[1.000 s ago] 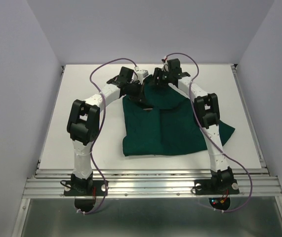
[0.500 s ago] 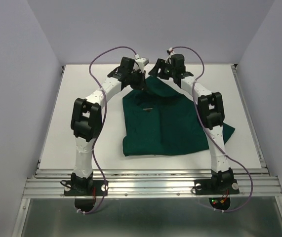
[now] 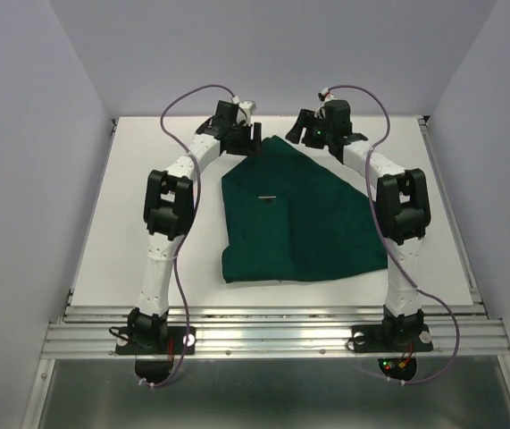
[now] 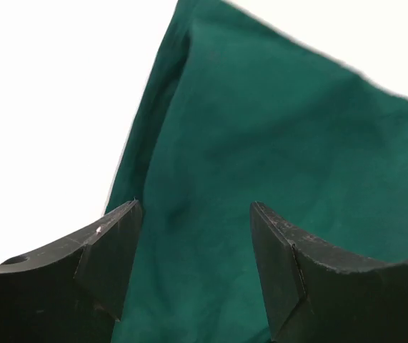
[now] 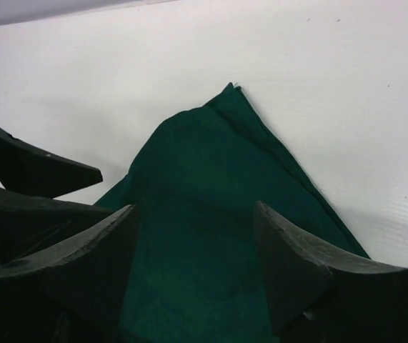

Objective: Prepare the surgical pack
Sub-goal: Pack the surgical kit at the center of the board.

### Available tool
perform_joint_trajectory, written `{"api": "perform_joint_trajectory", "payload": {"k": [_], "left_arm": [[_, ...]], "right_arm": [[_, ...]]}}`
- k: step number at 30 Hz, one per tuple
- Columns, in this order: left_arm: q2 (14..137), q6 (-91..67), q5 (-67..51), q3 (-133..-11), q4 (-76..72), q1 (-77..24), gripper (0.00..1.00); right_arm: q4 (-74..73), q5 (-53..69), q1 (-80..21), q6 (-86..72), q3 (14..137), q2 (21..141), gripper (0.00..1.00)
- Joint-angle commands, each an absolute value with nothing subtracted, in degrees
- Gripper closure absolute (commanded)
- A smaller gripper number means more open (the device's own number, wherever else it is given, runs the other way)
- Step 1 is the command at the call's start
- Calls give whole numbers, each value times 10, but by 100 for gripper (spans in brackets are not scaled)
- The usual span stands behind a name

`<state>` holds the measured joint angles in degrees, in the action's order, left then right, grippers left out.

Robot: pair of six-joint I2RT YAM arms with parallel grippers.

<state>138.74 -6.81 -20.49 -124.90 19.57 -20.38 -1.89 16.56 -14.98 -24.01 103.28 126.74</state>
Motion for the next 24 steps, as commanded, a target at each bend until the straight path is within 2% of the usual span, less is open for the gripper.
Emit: {"api": "perform_joint_trajectory", "payload": {"k": [1, 6, 9, 12, 14, 16, 19, 24], "left_arm": [[1309, -73, -173, -1221, 178, -202, 27], [1300, -78, -139, -1230, 204, -199, 38], [1267, -84, -147, -1182, 177, -196, 44], [1252, -97, -177, -1159, 142, -192, 43], [1280, -97, -200, -1207, 157, -191, 33], [1323, -98, -206, -1255, 193, -191, 31], [1354, -96, -223, -1316, 218, -191, 31], [1353, -104, -234, -1291, 180, -190, 32]], "right_arm": [[-56, 149, -149, -221, 1080, 1278, 30], [-112, 141, -149, -210, 1142, 1320, 34], [-120, 114, -149, -196, 1166, 1329, 34], [-164, 110, -149, -186, 1240, 1368, 30], [-196, 120, -149, -180, 1297, 1425, 25], [-227, 141, -149, -176, 1365, 1471, 20], [-232, 158, -149, -178, 1386, 1495, 16], [-230, 185, -149, -178, 1383, 1513, 17]]}}
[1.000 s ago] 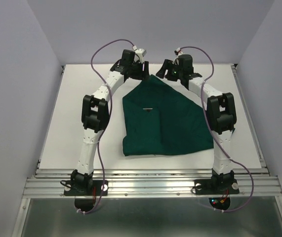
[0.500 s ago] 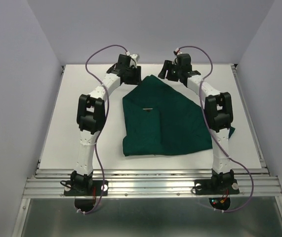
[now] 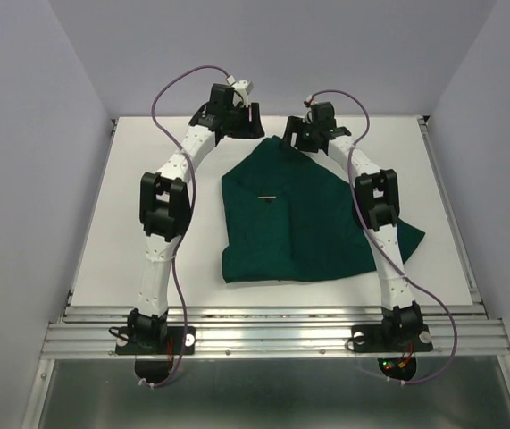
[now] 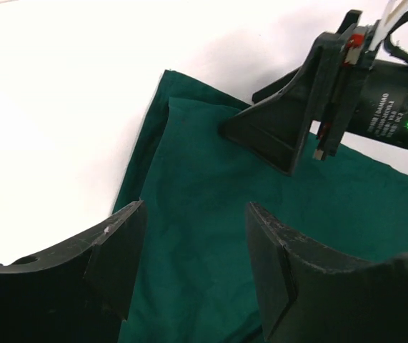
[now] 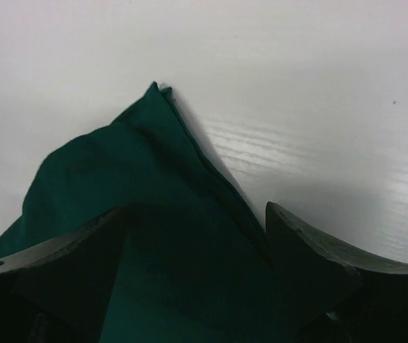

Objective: Prepare the surgical pack
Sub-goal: Pack the surgical kit at the center of the board.

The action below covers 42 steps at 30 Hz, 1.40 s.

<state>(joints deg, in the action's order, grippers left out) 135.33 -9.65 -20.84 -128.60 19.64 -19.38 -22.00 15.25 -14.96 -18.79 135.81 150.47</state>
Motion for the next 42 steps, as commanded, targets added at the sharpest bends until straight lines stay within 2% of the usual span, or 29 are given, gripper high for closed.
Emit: {"api": "perform_joint_trajectory", "payload": {"k": [1, 4, 8, 10, 11, 15, 24, 28, 30, 36, 39, 42], "left_arm": [[1361, -107, -237, -1294, 179, -189, 32], [1382, -112, -250, -1317, 189, -189, 34], [1383, -115, -258, -1310, 185, -189, 34], [1379, -113, -258, -1303, 181, -189, 35], [1379, -113, -258, -1300, 180, -189, 35], [1379, -113, -259, -1298, 179, -189, 35], [1381, -109, -261, -1292, 181, -188, 36], [1380, -109, -262, -1289, 181, -188, 36], [1380, -107, -260, -1287, 181, -188, 36], [1377, -109, -259, -1283, 182, -188, 36], [1369, -109, -251, -1276, 181, -186, 37], [1360, -112, -245, -1258, 178, -183, 43]], "right_arm": [[-229, 191, -149, -180, 1381, 1515, 18], [-210, 212, -149, -183, 1359, 1506, 21], [-171, 210, -149, -184, 1308, 1472, 32], [-164, 207, -149, -182, 1303, 1464, 42], [-163, 206, -149, -182, 1302, 1462, 51], [-152, 203, -149, -187, 1292, 1453, 67], [-62, 186, -149, -188, 1210, 1397, 76], [-20, 188, -154, -188, 1175, 1372, 78], [29, 191, -154, -187, 1146, 1356, 75], [48, 171, -154, -183, 1116, 1345, 45], [35, 139, -154, -193, 1114, 1343, 45], [44, 138, -154, -199, 1104, 1337, 45]]}}
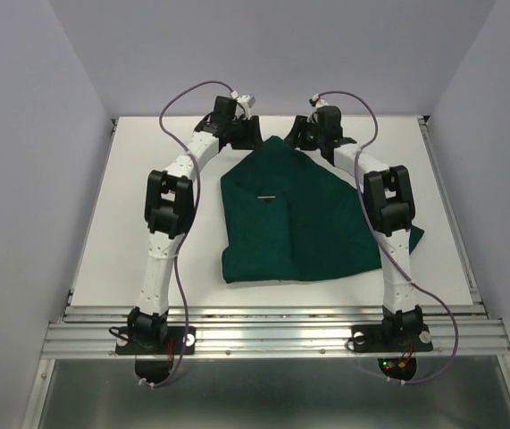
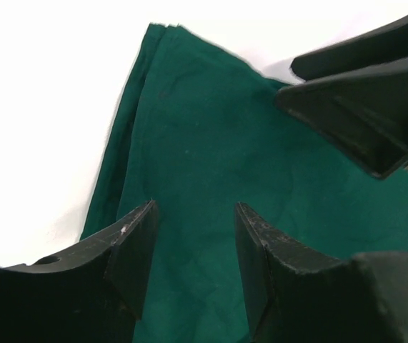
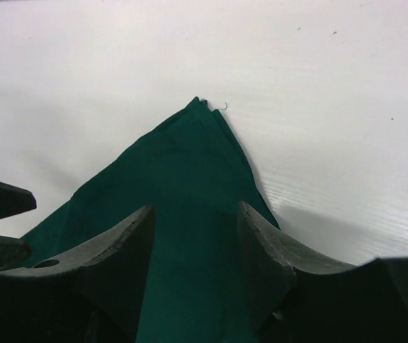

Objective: Prepare the surgical pack
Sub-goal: Pack the surgical kit at the center of the board.

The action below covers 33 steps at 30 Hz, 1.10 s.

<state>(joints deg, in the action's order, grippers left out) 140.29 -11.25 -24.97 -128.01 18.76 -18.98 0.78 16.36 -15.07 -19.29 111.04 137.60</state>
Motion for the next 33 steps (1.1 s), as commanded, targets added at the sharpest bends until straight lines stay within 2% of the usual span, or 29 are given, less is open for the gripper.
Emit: {"api": "perform_joint_trajectory", "payload": {"k": [1, 3, 4, 5, 6, 9, 12, 16, 23, 26, 30, 33], "left_arm": [[1353, -117, -243, -1252, 177, -182, 49], [1341, -122, -235, -1230, 178, -174, 61], [1341, -125, -230, -1221, 182, -171, 61], [1334, -127, -224, -1215, 185, -168, 68], [1332, -130, -213, -1199, 187, -163, 69], [1315, -129, -186, -1167, 202, -156, 68], [1303, -118, -171, -1147, 209, -155, 63], [1317, -105, -166, -1154, 242, -155, 69], [1314, -91, -129, -1148, 259, -155, 67], [1310, -86, -125, -1146, 265, -155, 72], [1309, -83, -126, -1150, 273, -155, 72], [1314, -77, -123, -1157, 291, -155, 66]], "right_arm": [[41, 140, -154, -199, 1107, 1339, 46], [28, 150, -159, -196, 1122, 1347, 50], [21, 155, -159, -193, 1130, 1352, 51], [15, 157, -165, -192, 1137, 1356, 51], [2, 157, -165, -185, 1154, 1361, 52], [2, 160, -171, -181, 1165, 1374, 52], [2, 170, -176, -187, 1169, 1381, 52], [-28, 185, -188, -188, 1188, 1393, 53], [-39, 186, -206, -188, 1190, 1406, 53], [-39, 186, -206, -192, 1188, 1408, 53], [-44, 183, -206, -193, 1192, 1410, 53], [-49, 178, -206, -193, 1196, 1412, 53]]}}
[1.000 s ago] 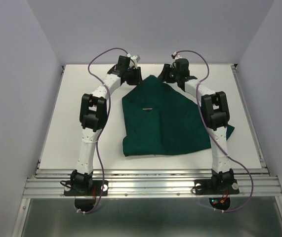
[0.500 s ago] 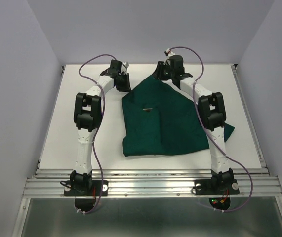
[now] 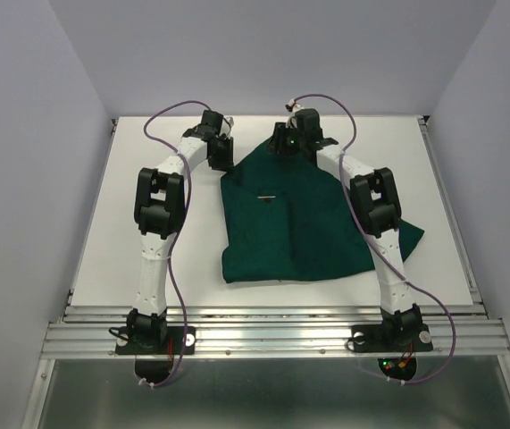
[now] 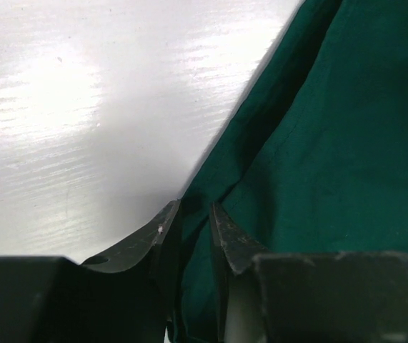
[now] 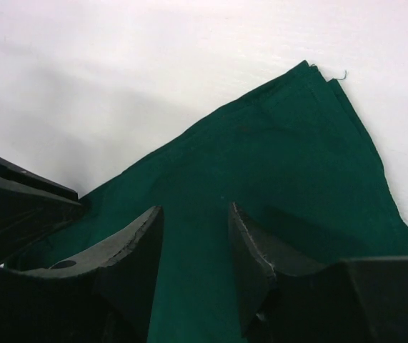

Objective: Prepare the surgical pack
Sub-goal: Pack the surgical kit at the center of the board.

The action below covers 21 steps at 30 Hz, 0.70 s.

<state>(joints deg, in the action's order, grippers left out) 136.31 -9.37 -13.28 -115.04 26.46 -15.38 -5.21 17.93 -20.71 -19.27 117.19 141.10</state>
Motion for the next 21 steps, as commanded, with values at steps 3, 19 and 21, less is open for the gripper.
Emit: {"api": "perform_joint_trajectory", "payload": {"k": [3, 19, 21], "left_arm": [[1312, -75, -103, -1153, 305, -155, 60], [1341, -82, -88, -1186, 338, -155, 100], [1343, -82, -89, -1200, 332, -155, 100]], "right_arm": [[-52, 175, -206, -195, 1198, 1414, 53], [-96, 109, -206, -210, 1206, 1459, 55], [-100, 94, -206, -214, 1204, 1460, 57]]}}
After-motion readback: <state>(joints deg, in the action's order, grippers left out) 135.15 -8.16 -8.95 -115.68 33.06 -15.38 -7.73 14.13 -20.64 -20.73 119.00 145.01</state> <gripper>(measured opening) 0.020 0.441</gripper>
